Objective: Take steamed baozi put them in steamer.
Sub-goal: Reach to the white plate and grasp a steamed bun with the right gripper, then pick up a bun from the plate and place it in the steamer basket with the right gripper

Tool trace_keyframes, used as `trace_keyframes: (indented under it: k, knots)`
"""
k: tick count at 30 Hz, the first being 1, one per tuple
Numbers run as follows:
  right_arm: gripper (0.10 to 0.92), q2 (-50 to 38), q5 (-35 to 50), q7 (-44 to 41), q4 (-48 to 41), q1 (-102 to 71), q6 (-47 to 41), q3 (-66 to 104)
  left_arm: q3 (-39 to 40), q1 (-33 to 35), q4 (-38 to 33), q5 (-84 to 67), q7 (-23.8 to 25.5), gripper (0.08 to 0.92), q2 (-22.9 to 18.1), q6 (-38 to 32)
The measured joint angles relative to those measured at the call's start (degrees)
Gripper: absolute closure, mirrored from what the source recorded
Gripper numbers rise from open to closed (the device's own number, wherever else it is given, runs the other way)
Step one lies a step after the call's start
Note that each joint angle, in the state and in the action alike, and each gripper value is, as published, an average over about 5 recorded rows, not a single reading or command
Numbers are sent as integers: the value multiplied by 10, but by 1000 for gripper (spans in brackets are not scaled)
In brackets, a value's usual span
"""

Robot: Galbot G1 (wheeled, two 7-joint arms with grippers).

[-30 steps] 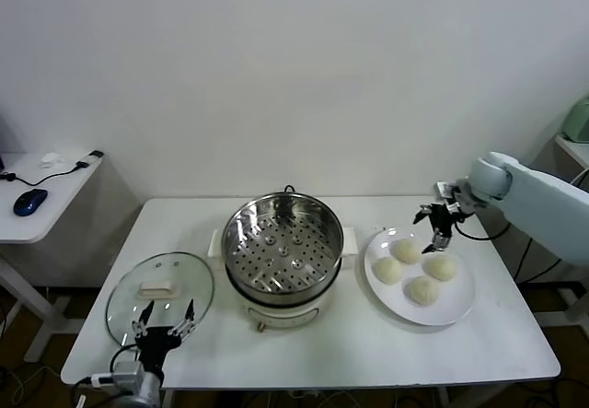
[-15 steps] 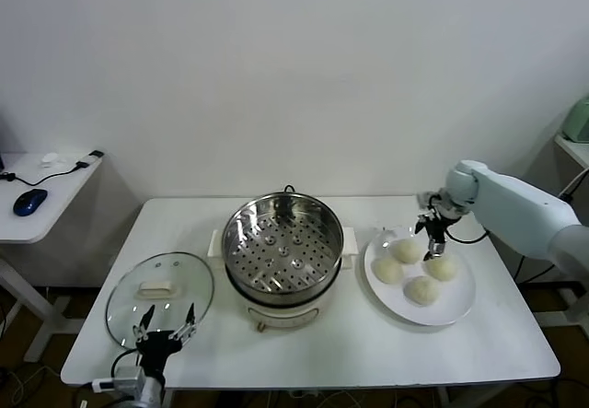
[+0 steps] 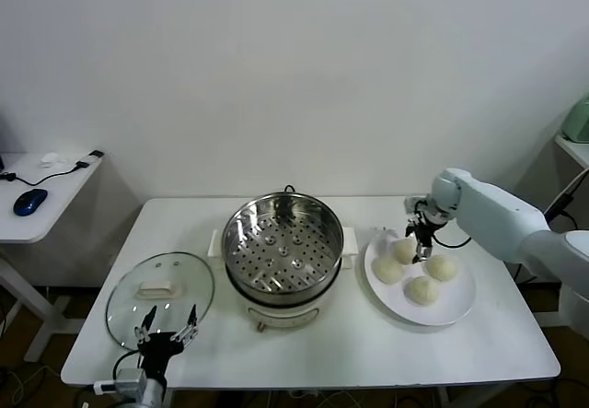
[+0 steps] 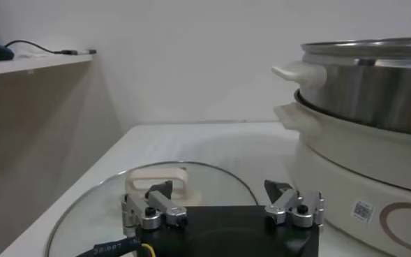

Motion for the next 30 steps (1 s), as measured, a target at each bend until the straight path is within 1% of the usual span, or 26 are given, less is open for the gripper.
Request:
trace_keyframes:
  k: [5, 8, 13, 19, 25, 30]
  knots:
    - [404, -1, -2, -3, 1, 3, -4, 0, 0, 1, -2, 0, 0, 177, -1, 0]
    - [434, -6, 2, -6, 11, 11, -7, -5, 0, 3, -5, 0, 0, 177, -1, -1]
    - [440, -19, 25, -13, 50, 54, -8, -37, -1, 5, -9, 0, 0, 177, -2, -2]
    - [440, -14, 84, -27, 126, 174, 17, -117, 3, 5, -13, 2, 0, 177, -2, -2]
    - [440, 25, 144, -37, 235, 307, 68, -187, 5, 4, -15, 3, 0, 177, -3, -1]
    - [440, 69, 145, -34, 324, 366, 135, -216, 6, 1, -15, 3, 0, 177, -2, -2]
